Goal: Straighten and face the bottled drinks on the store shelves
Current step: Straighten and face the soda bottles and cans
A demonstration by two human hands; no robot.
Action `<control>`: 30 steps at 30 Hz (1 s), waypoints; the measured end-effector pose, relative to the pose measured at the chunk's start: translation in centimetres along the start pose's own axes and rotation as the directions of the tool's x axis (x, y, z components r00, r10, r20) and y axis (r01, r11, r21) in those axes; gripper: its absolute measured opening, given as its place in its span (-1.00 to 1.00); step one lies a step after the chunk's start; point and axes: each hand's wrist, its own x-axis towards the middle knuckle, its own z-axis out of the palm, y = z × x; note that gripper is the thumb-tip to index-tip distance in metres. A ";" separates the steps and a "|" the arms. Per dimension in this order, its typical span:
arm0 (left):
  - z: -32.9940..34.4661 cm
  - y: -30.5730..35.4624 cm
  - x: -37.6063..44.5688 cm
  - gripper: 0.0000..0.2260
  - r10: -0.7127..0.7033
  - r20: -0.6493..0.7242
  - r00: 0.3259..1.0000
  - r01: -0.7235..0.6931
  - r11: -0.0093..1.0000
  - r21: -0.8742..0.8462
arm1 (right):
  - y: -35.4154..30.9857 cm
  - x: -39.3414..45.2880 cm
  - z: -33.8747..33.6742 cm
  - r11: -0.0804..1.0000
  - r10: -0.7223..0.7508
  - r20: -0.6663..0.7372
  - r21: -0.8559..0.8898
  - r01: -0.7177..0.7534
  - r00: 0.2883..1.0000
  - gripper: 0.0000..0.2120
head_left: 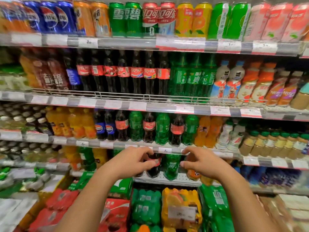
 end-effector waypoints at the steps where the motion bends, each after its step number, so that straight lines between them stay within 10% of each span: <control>1: -0.2 -0.4 -0.2 -0.58 0.004 -0.005 1.000 -0.004 1.000 -0.008 | -0.5 0.2 0.0 1.000 0.009 -0.015 -0.006 -0.009 1.000 -0.54; 21: -2.2 -6.6 4.4 -0.50 -0.096 -0.132 0.987 0.103 0.994 0.047 | 1.7 12.9 0.3 0.983 0.126 -0.265 0.162 -0.084 0.956 -0.30; 27: -2.3 -7.8 8.1 -0.52 -0.156 -0.200 0.967 0.156 0.988 -0.013 | 4.4 18.7 -1.1 0.975 0.154 -0.298 0.202 -0.096 0.942 -0.75; 30: -2.0 -8.6 9.7 -0.51 -0.186 -0.213 0.959 0.187 0.982 -0.016 | 5.7 21.5 -0.9 0.971 0.197 -0.322 0.195 -0.139 0.926 -0.63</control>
